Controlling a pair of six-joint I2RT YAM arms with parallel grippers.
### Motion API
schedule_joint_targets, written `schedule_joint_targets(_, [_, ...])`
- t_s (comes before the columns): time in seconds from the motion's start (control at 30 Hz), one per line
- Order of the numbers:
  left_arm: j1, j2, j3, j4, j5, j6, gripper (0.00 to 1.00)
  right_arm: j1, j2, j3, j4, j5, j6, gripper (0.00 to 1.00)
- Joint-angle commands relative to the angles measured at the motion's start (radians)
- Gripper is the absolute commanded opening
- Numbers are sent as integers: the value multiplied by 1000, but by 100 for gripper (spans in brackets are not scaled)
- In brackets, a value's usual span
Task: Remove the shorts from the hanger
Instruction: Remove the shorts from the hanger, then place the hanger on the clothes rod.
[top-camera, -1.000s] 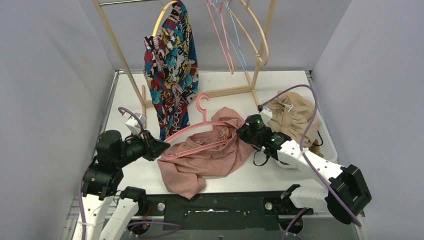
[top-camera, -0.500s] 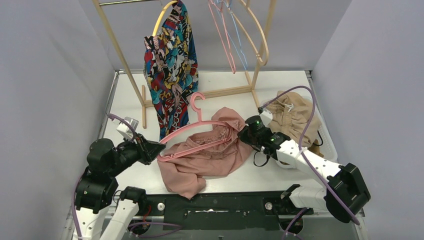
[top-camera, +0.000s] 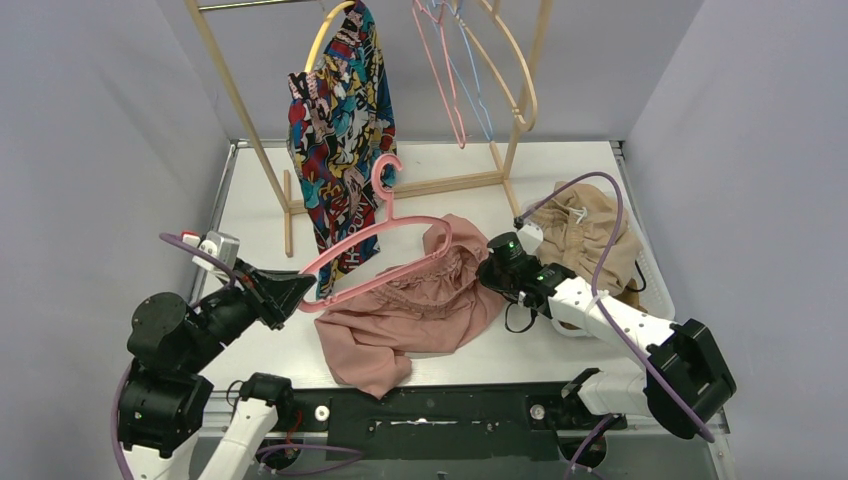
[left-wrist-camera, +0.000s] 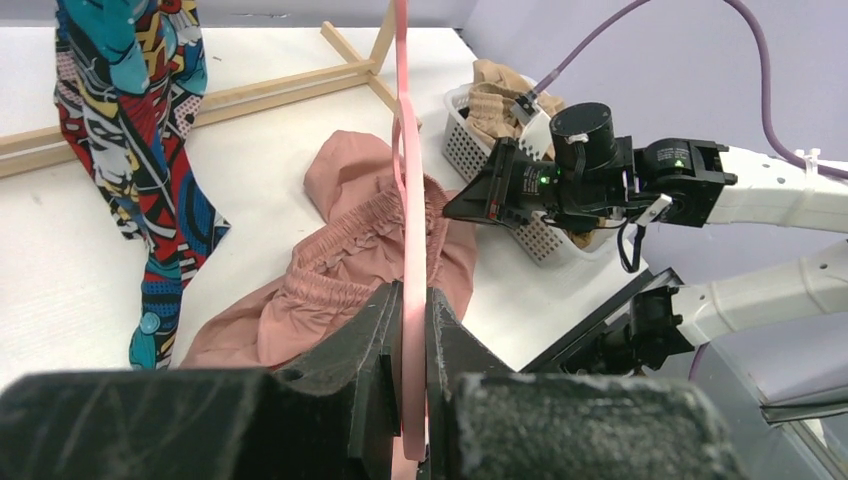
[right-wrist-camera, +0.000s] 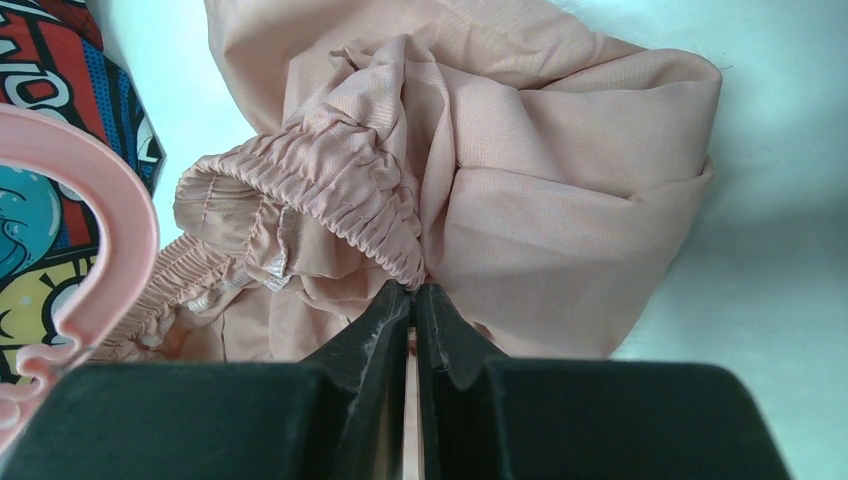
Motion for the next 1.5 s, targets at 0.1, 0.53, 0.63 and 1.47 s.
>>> schedule_joint_targets(0.1, [4, -71, 19, -8, -99, -17, 0, 0, -19, -14, 16, 31, 31, 5])
schedule_joint_targets(0.53, [4, -133, -35, 41, -117, -15, 0, 12, -86, 24, 6, -21, 29, 15])
schedule_joint_targets(0.63, [4, -142, -51, 74, -101, -35, 0, 18, -112, 46, 9, -48, 19, 23])
schedule_joint_targets(1.47, [31, -274, -406, 548, 10, 23, 0, 462, 56, 250, 916, 92, 21, 69])
